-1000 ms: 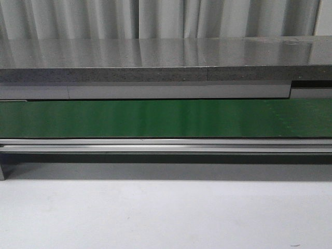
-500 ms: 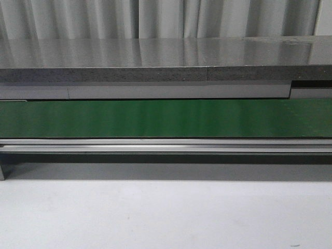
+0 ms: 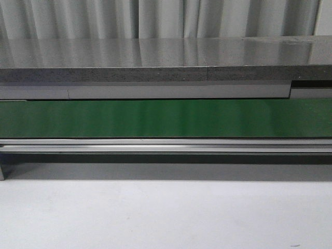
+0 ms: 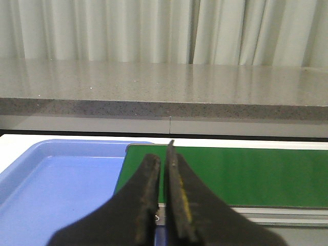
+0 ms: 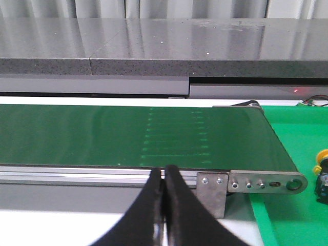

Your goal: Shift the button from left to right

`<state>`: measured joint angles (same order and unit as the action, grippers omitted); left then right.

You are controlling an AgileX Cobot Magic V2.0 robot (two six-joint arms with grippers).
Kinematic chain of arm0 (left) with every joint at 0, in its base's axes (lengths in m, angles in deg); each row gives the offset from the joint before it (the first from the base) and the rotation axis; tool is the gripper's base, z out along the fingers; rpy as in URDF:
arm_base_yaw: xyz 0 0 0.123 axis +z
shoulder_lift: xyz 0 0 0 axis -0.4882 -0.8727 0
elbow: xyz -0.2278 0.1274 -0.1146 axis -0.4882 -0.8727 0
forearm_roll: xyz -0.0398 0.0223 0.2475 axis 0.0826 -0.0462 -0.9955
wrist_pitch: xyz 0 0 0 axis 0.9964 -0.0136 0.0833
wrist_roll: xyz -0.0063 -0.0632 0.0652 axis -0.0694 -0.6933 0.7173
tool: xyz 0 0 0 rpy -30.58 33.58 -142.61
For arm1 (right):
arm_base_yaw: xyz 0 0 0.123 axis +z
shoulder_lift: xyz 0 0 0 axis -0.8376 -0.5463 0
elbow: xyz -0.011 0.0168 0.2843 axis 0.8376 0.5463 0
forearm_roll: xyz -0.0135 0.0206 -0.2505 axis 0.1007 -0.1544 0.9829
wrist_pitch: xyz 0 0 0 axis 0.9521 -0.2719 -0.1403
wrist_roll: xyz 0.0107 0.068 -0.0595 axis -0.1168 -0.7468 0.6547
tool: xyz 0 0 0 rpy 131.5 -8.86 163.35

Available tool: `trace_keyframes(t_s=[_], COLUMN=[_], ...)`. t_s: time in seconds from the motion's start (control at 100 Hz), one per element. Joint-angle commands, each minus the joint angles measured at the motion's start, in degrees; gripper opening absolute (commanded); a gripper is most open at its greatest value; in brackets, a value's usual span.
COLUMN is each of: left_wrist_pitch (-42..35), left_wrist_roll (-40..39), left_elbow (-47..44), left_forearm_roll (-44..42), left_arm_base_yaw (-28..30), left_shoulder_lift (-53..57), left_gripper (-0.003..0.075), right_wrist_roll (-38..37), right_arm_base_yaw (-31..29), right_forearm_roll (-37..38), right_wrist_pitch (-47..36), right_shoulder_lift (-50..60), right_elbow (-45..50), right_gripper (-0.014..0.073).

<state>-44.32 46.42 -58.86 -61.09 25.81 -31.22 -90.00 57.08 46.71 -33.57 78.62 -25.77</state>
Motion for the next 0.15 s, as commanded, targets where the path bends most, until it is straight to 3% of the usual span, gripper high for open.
trace_keyframes(t_s=[0.0, 0.14], left_wrist_pitch=[-4.1, -4.1], left_wrist_roll=[-0.7, -0.7], left_elbow=[-2.3, -2.3], left_forearm_roll=[0.0, 0.0], left_arm_base_yaw=[-0.4, -0.4], left_shoulder_lift=[2.1, 2.1], left_gripper=[0.0005, 0.0005], right_wrist_roll=[0.0, 0.0], right_arm_base_yaw=[0.1, 0.1], right_forearm_roll=[0.5, 0.5], right_wrist_pitch=[-4.9, -4.9], right_shoulder_lift=[1.0, 1.0], right_elbow=[0.0, 0.0], right_gripper=[-0.0068, -0.0068])
